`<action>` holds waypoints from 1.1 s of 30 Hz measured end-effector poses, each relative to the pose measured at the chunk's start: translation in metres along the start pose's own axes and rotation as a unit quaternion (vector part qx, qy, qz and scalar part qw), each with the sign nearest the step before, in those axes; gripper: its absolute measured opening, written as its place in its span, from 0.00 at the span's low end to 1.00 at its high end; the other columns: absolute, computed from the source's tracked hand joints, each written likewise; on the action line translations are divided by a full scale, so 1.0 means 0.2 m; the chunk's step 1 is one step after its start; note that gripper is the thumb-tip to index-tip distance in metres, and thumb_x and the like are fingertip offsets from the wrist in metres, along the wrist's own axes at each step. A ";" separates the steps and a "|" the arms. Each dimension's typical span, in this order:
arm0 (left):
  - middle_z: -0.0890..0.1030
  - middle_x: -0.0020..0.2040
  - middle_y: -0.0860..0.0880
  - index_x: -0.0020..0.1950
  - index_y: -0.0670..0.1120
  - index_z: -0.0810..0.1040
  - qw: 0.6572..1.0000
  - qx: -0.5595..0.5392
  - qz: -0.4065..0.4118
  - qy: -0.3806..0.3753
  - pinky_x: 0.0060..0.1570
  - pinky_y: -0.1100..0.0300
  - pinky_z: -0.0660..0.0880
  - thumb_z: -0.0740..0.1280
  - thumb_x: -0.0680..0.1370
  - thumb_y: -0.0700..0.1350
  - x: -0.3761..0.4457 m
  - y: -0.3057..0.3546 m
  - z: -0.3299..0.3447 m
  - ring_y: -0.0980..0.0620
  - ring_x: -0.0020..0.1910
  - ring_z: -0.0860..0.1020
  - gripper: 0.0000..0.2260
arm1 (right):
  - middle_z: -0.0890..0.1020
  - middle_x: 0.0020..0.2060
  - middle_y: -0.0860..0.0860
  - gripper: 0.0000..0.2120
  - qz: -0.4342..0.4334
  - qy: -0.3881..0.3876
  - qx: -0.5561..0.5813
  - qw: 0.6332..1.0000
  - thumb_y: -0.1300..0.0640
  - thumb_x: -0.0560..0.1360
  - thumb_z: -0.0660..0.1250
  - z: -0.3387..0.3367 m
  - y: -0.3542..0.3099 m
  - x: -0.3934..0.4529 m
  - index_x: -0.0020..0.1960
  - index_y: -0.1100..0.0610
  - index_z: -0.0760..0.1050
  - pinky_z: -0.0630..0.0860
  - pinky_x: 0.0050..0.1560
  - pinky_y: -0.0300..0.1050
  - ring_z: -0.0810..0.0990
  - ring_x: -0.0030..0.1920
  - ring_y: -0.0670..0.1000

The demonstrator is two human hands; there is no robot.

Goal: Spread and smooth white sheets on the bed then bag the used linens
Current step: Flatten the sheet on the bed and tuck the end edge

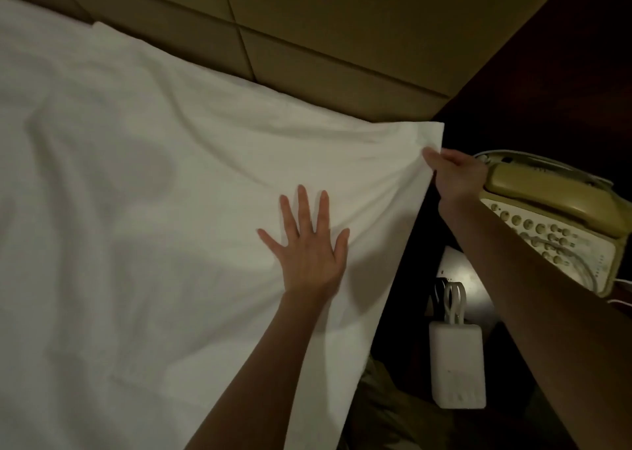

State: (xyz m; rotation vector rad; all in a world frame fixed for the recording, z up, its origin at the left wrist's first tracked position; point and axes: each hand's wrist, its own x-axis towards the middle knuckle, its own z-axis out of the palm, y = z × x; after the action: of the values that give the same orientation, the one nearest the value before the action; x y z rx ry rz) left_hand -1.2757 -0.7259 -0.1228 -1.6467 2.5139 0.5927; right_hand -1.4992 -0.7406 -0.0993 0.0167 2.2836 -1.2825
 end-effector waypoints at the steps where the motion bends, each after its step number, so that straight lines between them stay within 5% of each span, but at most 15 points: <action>1: 0.44 0.80 0.46 0.80 0.53 0.47 1.000 0.002 0.003 0.000 0.65 0.25 0.46 0.43 0.80 0.61 0.00 -0.01 0.00 0.41 0.78 0.42 0.29 | 0.80 0.42 0.50 0.15 0.014 0.003 -0.001 1.000 0.58 0.72 0.74 -0.01 0.01 0.01 0.56 0.64 0.79 0.74 0.47 0.39 0.78 0.45 0.49; 4: 0.47 0.80 0.46 0.80 0.53 0.50 0.999 0.042 0.015 0.005 0.65 0.25 0.48 0.46 0.80 0.60 -0.01 -0.05 0.01 0.41 0.78 0.45 0.28 | 0.79 0.41 0.51 0.14 0.073 0.014 0.006 0.997 0.57 0.73 0.73 0.00 0.08 -0.01 0.56 0.63 0.80 0.73 0.38 0.36 0.77 0.45 0.50; 8: 0.45 0.80 0.46 0.80 0.53 0.48 0.997 0.072 0.024 0.005 0.65 0.25 0.48 0.44 0.80 0.61 -0.01 -0.05 0.03 0.41 0.78 0.44 0.29 | 0.79 0.35 0.49 0.10 0.063 -0.028 -0.002 0.998 0.55 0.72 0.74 0.01 0.14 -0.09 0.38 0.58 0.77 0.74 0.39 0.38 0.77 0.36 0.47; 13: 0.51 0.80 0.45 0.79 0.51 0.54 0.998 0.054 0.005 -0.022 0.63 0.24 0.50 0.47 0.80 0.61 -0.18 -0.12 0.00 0.40 0.78 0.49 0.29 | 0.74 0.31 0.49 0.11 0.017 -0.026 -0.066 0.997 0.53 0.74 0.72 -0.02 0.10 -0.10 0.41 0.60 0.76 0.71 0.39 0.36 0.74 0.35 0.48; 18: 0.47 0.80 0.46 0.80 0.52 0.50 0.996 0.040 -0.045 -0.065 0.65 0.25 0.47 0.41 0.79 0.62 -0.54 -0.34 -0.05 0.43 0.79 0.44 0.30 | 0.79 0.57 0.51 0.24 0.104 -0.087 0.073 0.988 0.53 0.73 0.74 -0.04 0.22 -0.44 0.65 0.61 0.74 0.75 0.58 0.43 0.78 0.55 0.50; 24: 0.47 0.80 0.46 0.80 0.51 0.51 0.987 -0.020 -0.122 -0.106 0.66 0.26 0.51 0.44 0.81 0.59 -1.03 -0.43 -0.08 0.43 0.79 0.46 0.28 | 0.82 0.54 0.51 0.26 0.205 -0.245 0.055 0.946 0.54 0.69 0.76 -0.23 0.62 -0.99 0.64 0.61 0.75 0.77 0.51 0.43 0.80 0.51 0.49; 26: 0.40 0.80 0.49 0.80 0.52 0.44 0.976 -0.088 -0.159 -0.123 0.71 0.32 0.45 0.48 0.83 0.56 -1.19 -0.41 -0.07 0.48 0.78 0.39 0.27 | 0.82 0.55 0.52 0.27 0.237 -0.278 0.048 0.929 0.54 0.70 0.76 -0.29 0.74 -1.14 0.65 0.62 0.75 0.77 0.57 0.47 0.81 0.53 0.51; 28: 0.45 0.80 0.51 0.80 0.50 0.49 0.969 -0.172 -0.161 -0.077 0.74 0.43 0.47 0.51 0.83 0.55 -1.37 -0.38 -0.06 0.52 0.78 0.43 0.26 | 0.82 0.55 0.54 0.24 0.243 -0.277 0.053 0.928 0.55 0.72 0.74 -0.32 0.78 -1.24 0.64 0.63 0.75 0.78 0.55 0.47 0.81 0.53 0.52; 30: 0.65 0.74 0.52 0.74 0.50 0.67 0.937 -0.306 -0.167 -0.003 0.72 0.57 0.58 0.56 0.81 0.54 -1.55 -0.33 -0.03 0.57 0.73 0.62 0.22 | 0.81 0.55 0.55 0.23 0.228 -0.244 0.053 0.941 0.55 0.73 0.73 -0.34 0.77 -1.28 0.64 0.64 0.74 0.77 0.52 0.46 0.81 0.51 0.52; 31: 0.76 0.66 0.53 0.66 0.51 0.75 0.895 -0.395 -0.208 0.003 0.67 0.60 0.66 0.59 0.79 0.54 -1.63 -0.29 -0.01 0.59 0.65 0.72 0.17 | 0.81 0.55 0.55 0.24 0.219 -0.233 0.050 0.946 0.55 0.73 0.73 -0.34 0.75 -1.27 0.65 0.64 0.73 0.77 0.53 0.46 0.81 0.50 0.52; 33: 0.85 0.46 0.50 0.51 0.50 0.81 0.733 -0.582 -0.351 -0.039 0.50 0.57 0.76 0.65 0.79 0.50 -1.76 -0.19 0.00 0.54 0.48 0.82 0.07 | 0.80 0.55 0.55 0.24 0.206 -0.230 0.046 0.950 0.55 0.74 0.73 -0.34 0.72 -1.25 0.65 0.65 0.73 0.77 0.54 0.46 0.81 0.51 0.53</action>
State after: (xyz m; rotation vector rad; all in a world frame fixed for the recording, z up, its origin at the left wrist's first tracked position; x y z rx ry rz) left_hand -1.0940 -0.4338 -0.0379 -2.4898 1.0648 2.2351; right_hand -1.2760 -0.5488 -0.0745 0.1959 1.7100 -1.0393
